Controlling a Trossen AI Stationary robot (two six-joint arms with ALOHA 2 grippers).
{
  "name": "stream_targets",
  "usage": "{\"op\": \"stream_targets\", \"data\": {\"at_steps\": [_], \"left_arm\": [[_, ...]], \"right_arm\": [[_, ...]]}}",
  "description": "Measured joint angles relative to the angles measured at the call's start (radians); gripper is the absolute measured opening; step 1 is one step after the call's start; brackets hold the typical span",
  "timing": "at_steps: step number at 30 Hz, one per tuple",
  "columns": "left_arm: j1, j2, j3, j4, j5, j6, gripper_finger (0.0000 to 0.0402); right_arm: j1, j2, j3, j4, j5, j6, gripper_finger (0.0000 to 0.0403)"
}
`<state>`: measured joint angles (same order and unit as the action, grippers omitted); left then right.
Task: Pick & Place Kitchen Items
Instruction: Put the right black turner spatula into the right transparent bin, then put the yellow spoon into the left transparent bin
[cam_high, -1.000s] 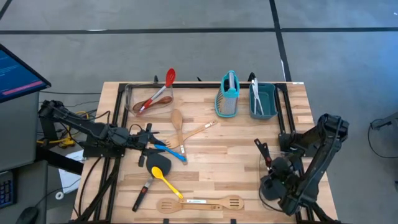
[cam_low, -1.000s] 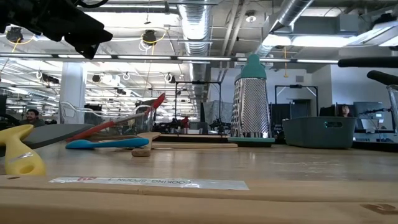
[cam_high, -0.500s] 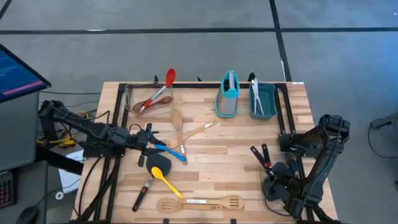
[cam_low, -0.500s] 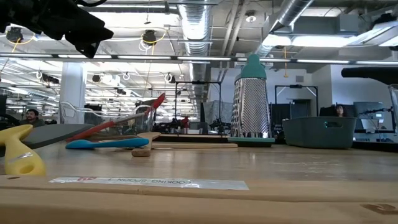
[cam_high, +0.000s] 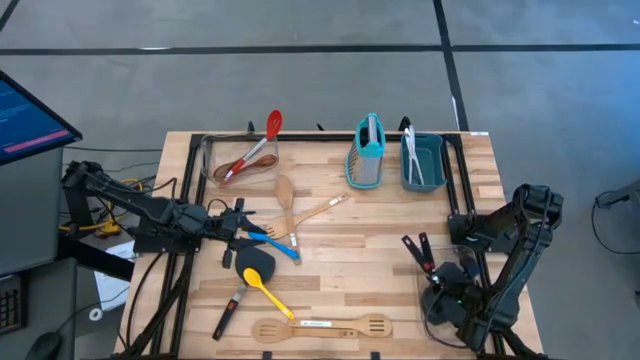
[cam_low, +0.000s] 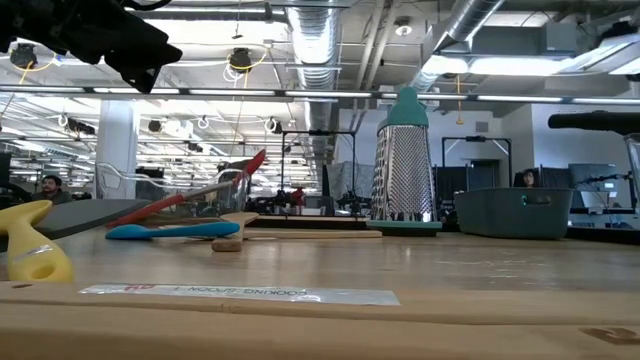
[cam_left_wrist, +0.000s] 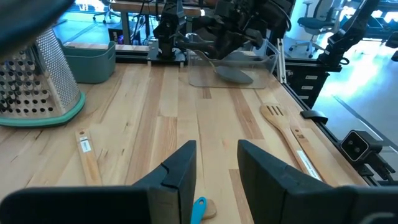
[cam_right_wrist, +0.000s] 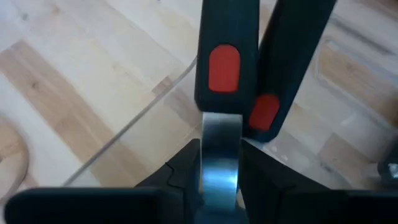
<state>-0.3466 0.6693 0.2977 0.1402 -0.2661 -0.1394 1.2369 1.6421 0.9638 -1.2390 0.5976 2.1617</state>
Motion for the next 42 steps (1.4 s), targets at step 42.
{"op": "stream_targets", "data": {"at_steps": [42], "left_arm": [[0.000,0.000,0.000,-0.001,-0.003,0.003,0.0104]], "right_arm": [[-0.309,-0.140,0.259,-0.047,0.034,-0.541,0.0113]]}}
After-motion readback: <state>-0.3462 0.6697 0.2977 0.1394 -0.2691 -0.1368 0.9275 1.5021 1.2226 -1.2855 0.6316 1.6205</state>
